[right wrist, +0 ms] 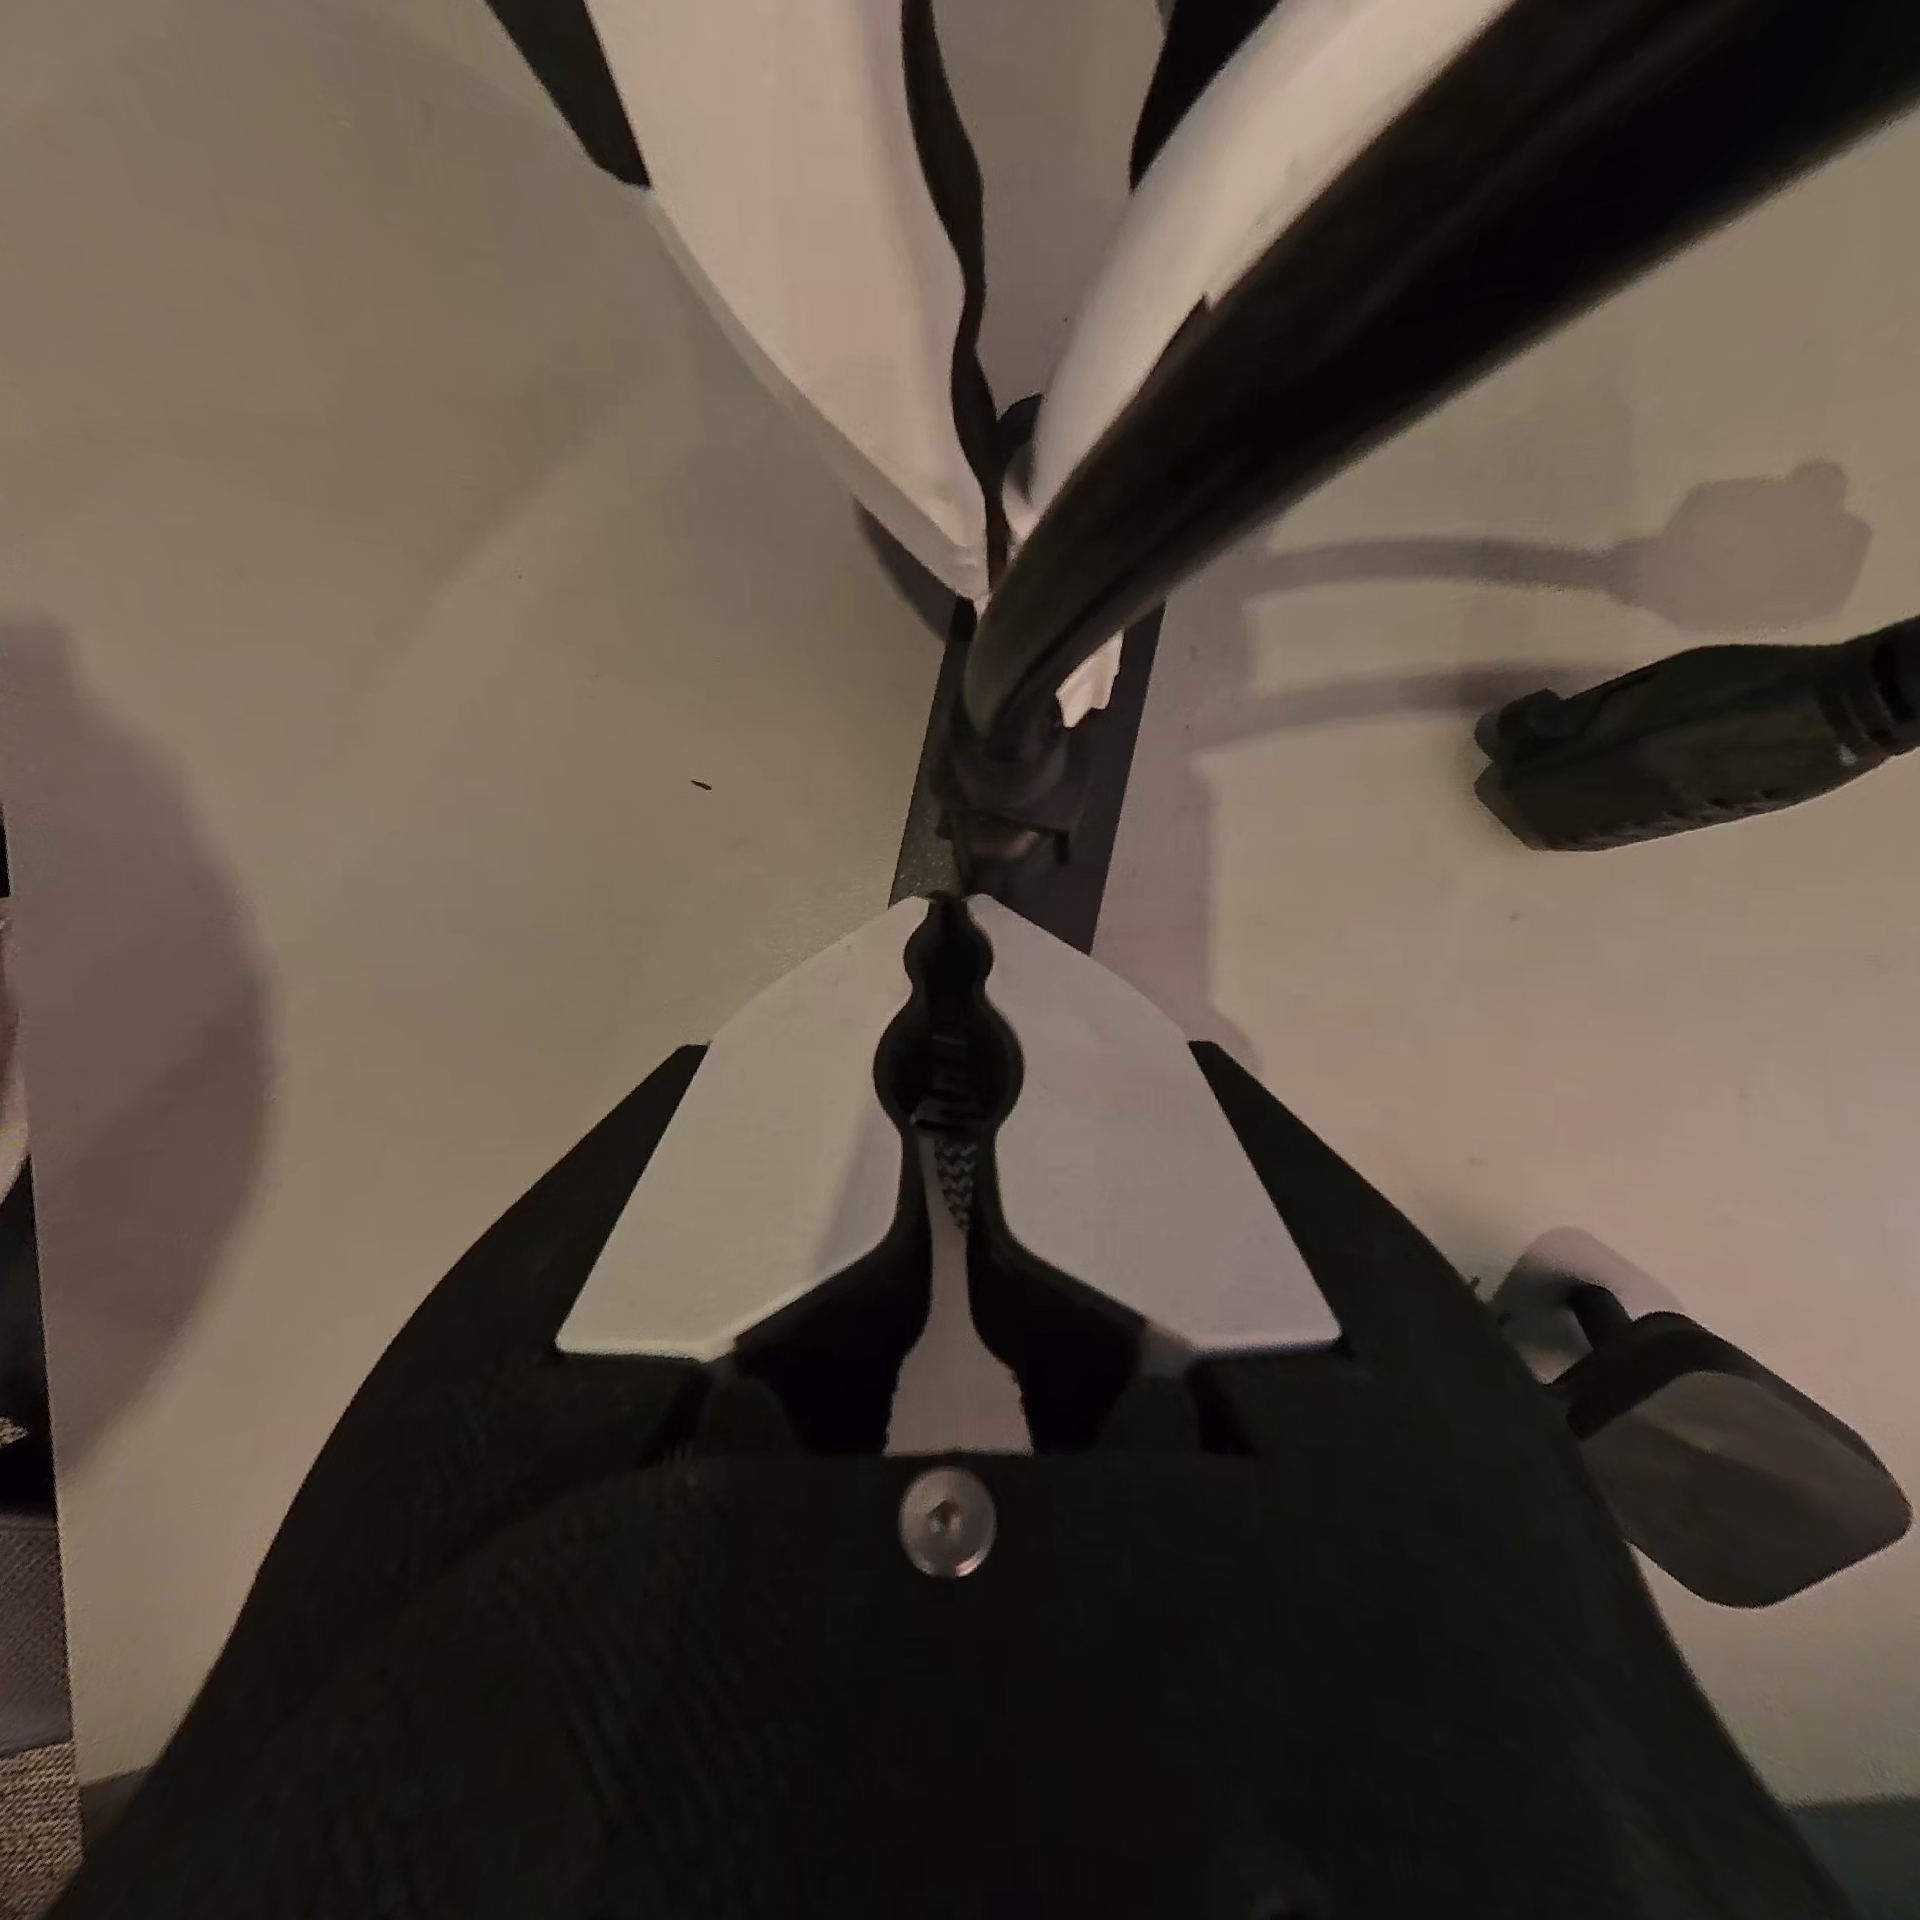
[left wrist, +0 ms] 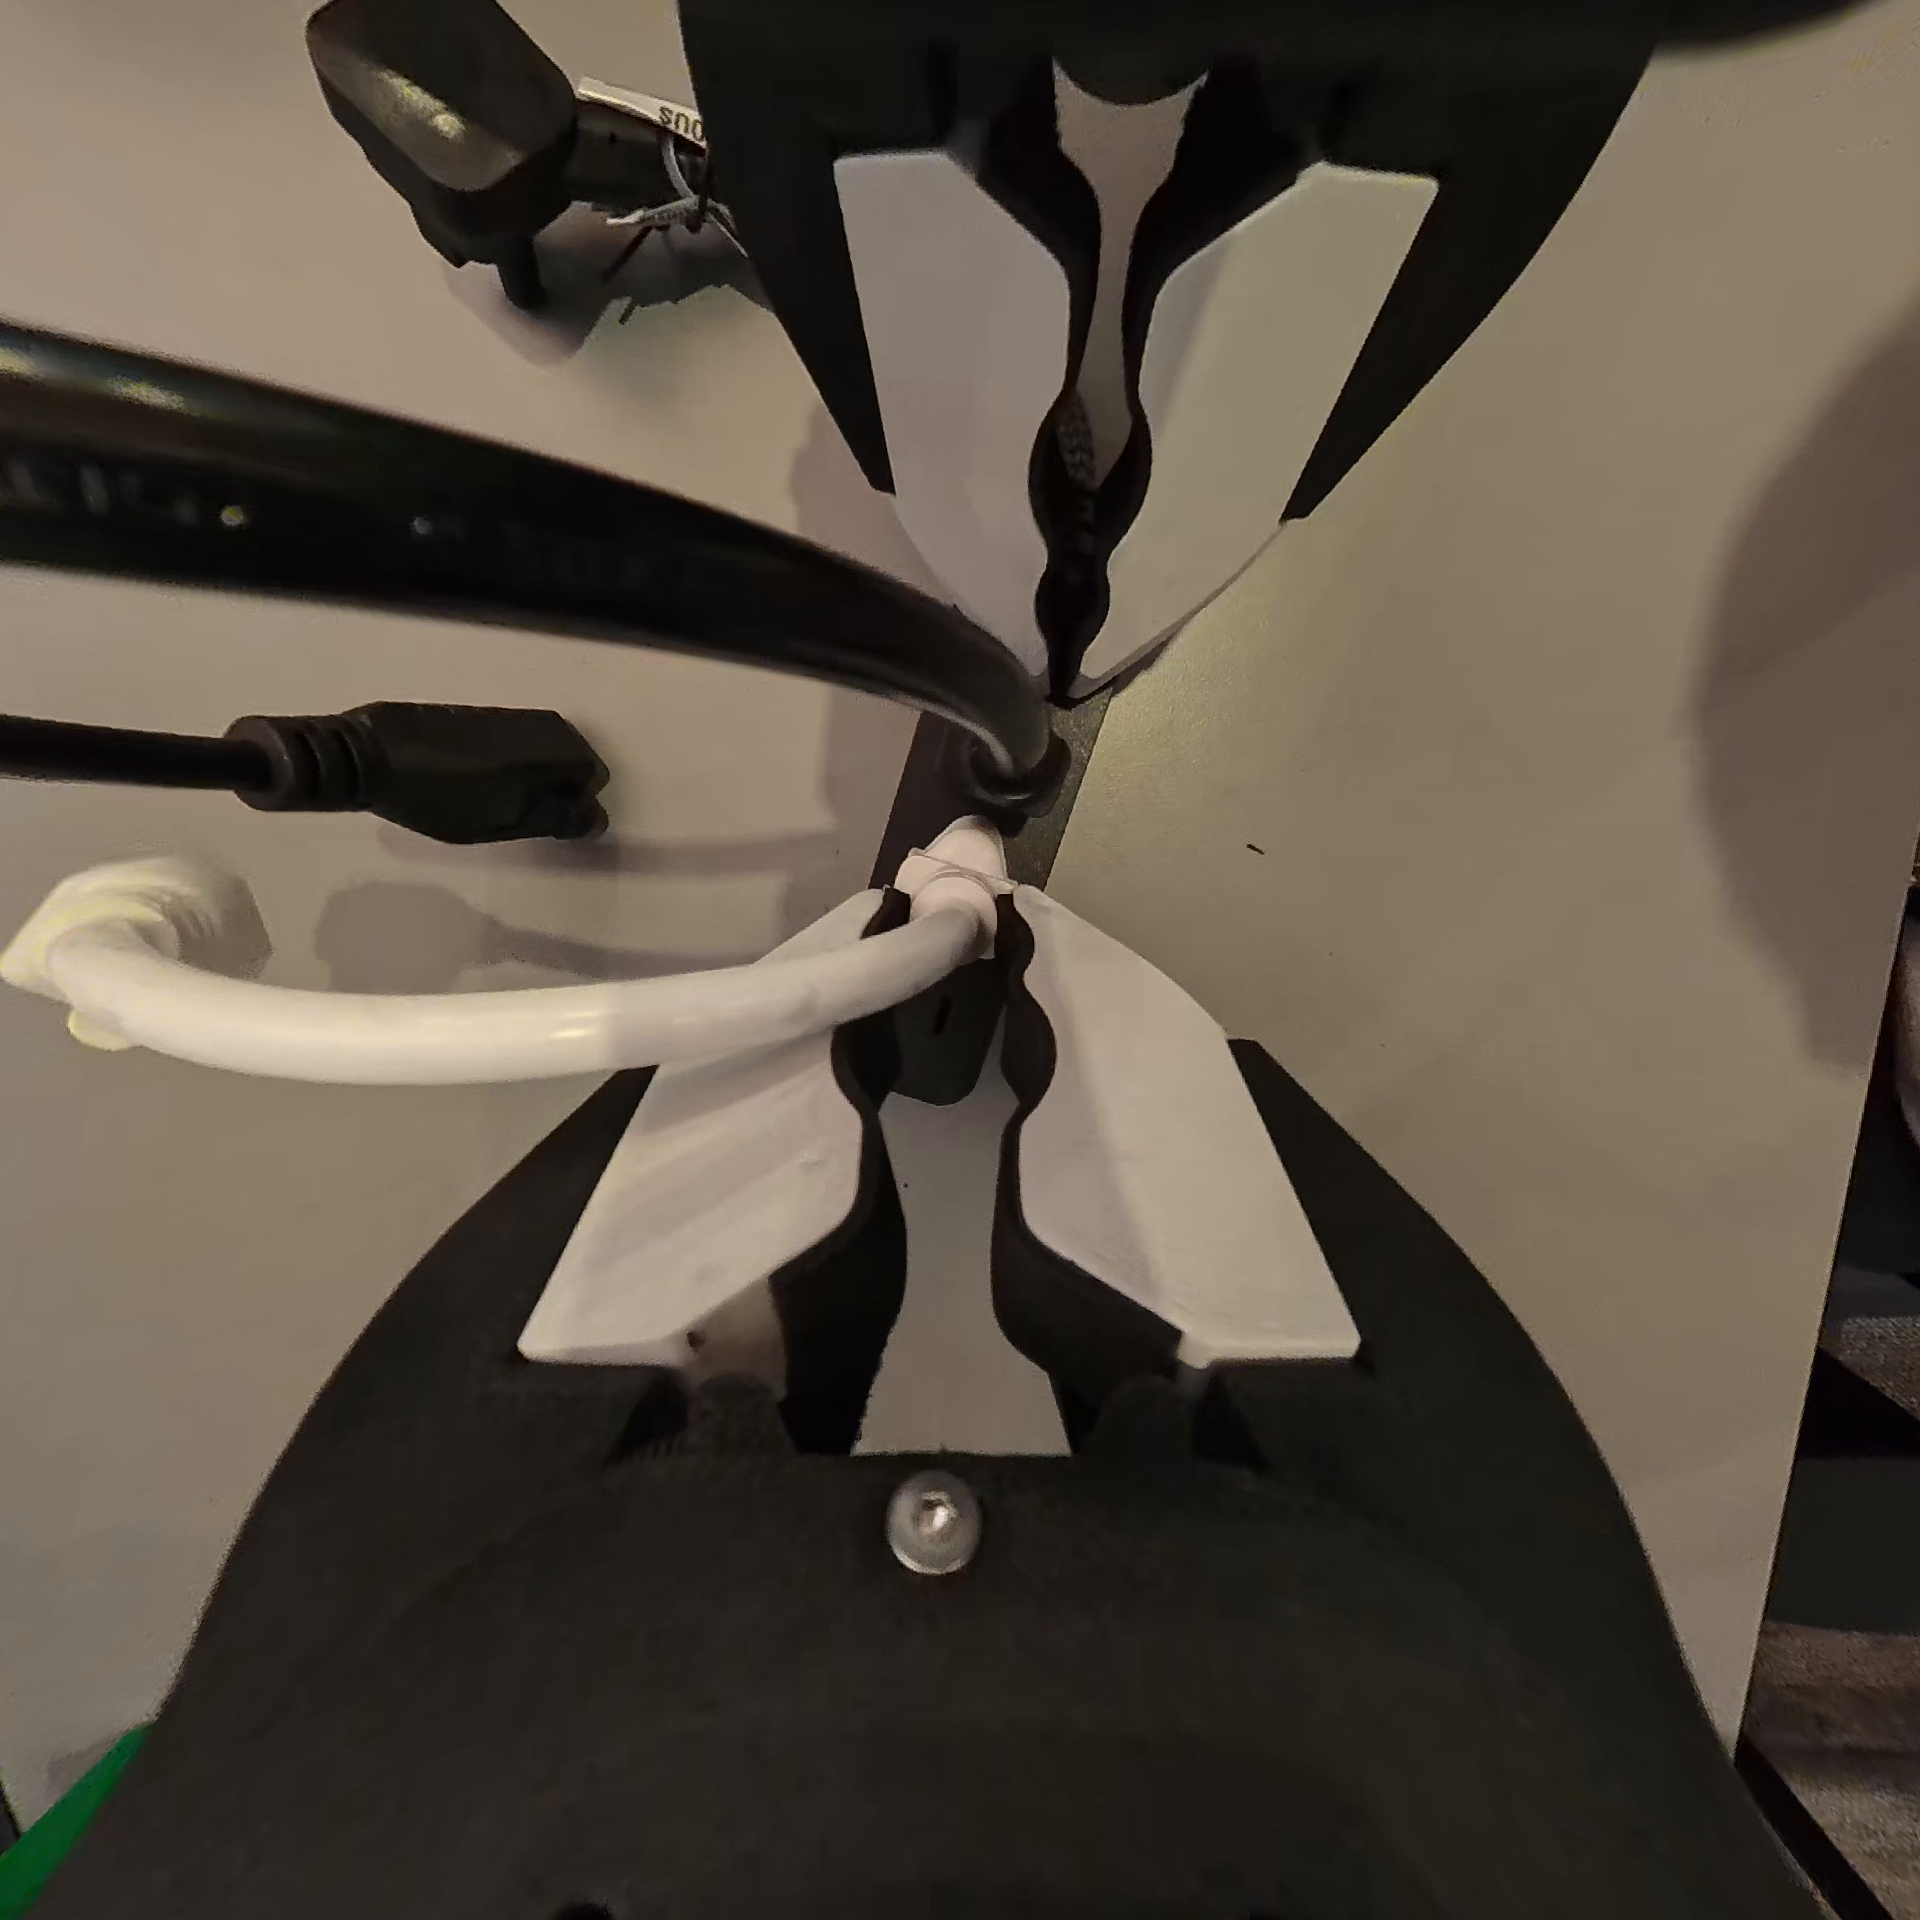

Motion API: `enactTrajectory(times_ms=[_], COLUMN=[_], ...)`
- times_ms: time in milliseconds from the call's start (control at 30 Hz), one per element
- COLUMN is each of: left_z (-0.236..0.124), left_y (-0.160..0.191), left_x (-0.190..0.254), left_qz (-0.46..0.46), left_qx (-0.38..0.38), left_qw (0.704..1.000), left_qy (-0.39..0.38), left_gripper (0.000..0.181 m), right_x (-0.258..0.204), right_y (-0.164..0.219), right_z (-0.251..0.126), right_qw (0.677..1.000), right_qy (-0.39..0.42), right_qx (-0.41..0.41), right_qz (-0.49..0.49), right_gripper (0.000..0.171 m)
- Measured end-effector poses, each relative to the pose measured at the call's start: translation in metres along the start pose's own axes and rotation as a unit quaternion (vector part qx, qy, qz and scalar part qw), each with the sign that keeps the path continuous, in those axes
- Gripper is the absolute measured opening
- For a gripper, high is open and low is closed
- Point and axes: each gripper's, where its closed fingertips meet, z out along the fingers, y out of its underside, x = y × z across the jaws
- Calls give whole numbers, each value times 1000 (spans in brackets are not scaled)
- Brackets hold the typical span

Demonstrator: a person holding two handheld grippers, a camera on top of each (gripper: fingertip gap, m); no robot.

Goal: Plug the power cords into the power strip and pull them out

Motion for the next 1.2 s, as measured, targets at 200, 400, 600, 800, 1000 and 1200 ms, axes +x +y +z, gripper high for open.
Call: enactTrajectory(times_ms=[200, 400, 600, 800, 1000, 1200], left_z=[1, 1, 1, 1, -1, -34], left_y=[0, 1, 0, -1, -6, -16], left_x=[0, 2, 1, 2, 4, -5], left_qz=[-3, -5, -6, -11, -42, -102], left_qx=[12, 67, 95, 165, 243, 356], left_qw=[1000, 998, 995, 986, 969, 928], left_qy=[4, -16, -12, -11, 11, 38], left_gripper=[15, 15, 15, 14, 28, 25], right_x=[-1, -2, -3, -3, -38, -32], right_y=[0, -1, -1, -1, 7, 1], right_z=[0, 0, 0, 1, 30, 28], right_qw=[1000, 1000, 1000, 1000, 996, 997], right_qy=[0, -1, 0, 2, -57, -28], right_qx=[-1, -1, -10, -8, -49, 2], right_qz=[0, 1, 0, 6, -55, -72], right_gripper=[2, 2, 2, 3, 11, 2])
